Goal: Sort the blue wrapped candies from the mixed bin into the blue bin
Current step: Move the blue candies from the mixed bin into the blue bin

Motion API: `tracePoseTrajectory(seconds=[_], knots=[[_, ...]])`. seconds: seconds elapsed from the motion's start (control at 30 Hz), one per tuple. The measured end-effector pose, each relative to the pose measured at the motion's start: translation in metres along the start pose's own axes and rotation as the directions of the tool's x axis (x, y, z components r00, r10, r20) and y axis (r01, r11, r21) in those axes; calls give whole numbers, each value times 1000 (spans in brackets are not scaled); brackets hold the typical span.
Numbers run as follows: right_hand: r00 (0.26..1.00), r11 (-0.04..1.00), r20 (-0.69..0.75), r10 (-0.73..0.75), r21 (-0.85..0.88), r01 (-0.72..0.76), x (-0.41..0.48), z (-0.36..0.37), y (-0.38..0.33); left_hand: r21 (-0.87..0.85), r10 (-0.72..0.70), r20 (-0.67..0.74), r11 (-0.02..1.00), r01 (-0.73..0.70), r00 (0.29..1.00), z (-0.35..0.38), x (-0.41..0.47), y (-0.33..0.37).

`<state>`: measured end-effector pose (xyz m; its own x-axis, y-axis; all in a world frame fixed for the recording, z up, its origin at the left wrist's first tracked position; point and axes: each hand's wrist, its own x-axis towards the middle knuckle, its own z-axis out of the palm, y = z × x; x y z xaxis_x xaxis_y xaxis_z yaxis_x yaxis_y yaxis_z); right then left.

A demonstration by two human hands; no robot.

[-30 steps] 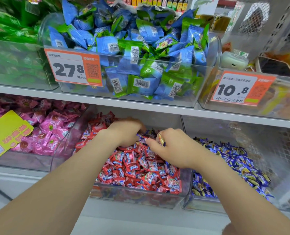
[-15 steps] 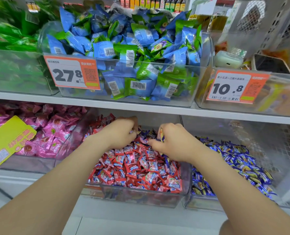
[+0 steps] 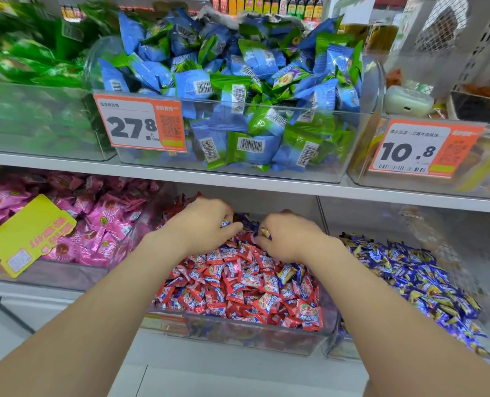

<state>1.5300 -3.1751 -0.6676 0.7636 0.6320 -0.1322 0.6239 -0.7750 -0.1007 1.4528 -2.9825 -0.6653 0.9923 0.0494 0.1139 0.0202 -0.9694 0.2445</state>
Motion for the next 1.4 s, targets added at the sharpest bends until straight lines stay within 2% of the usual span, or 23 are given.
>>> tracePoseTrajectory(seconds=[0.1, 0.23, 0.33, 0.43, 0.6, 0.7, 0.77, 0.87, 1.0, 1.1, 1.27, 1.33, 1.4], knots=[[994, 999, 105, -34, -21, 37, 3, -2, -4, 7, 44, 15, 999, -44, 999, -1, -1, 2], [982, 997, 169, -79, 3, 80, 7, -4, -4, 51, 64, 82, 996, -68, 995, -4, -4, 8], [990, 997, 126, -70, 24, 68, 7, -1, -5, 75, 35, 158, 996, -47, 987, -2, -3, 9], [994, 987, 66, -87, 142, 77, 6, -5, 0, 64, 47, 180, 996, -60, 982, -1, -1, 9], [986, 934, 0, -164, 322, 156, -14, -14, 11, -79, 138, 184, 989, -126, 973, 1, 1, 2], [977, 913, -21, -210, 354, 204, -23, -15, 15, -154, 241, 190, 965, -213, 952, 0, 0, 7], [972, 913, -44, -229, 337, 230, -28, -14, 15, -181, 274, 248, 955, -233, 929, 0, -1, 11], [978, 926, -76, -193, 315, 207, -35, -18, 14, -210, 239, 306, 961, -179, 921, -1, -3, 13], [973, 953, -178, -147, 240, 188, -47, -28, 26, -111, 167, 252, 984, -143, 953, -5, -8, 16], [982, 971, -76, -175, 153, 185, -58, -30, 29, -107, 130, 148, 988, -115, 980, -9, -16, 24], [981, 970, 161, -105, -201, 137, -67, -21, 5, -128, 154, 88, 982, -142, 984, -11, -25, 38], [982, 951, 170, -82, -280, 128, -66, -18, -3, -128, 144, 83, 983, -133, 986, -8, -29, 40], [991, 973, 108, -81, -208, 102, -69, -23, -3, -149, 119, 76, 983, -107, 990, -7, -31, 41]])
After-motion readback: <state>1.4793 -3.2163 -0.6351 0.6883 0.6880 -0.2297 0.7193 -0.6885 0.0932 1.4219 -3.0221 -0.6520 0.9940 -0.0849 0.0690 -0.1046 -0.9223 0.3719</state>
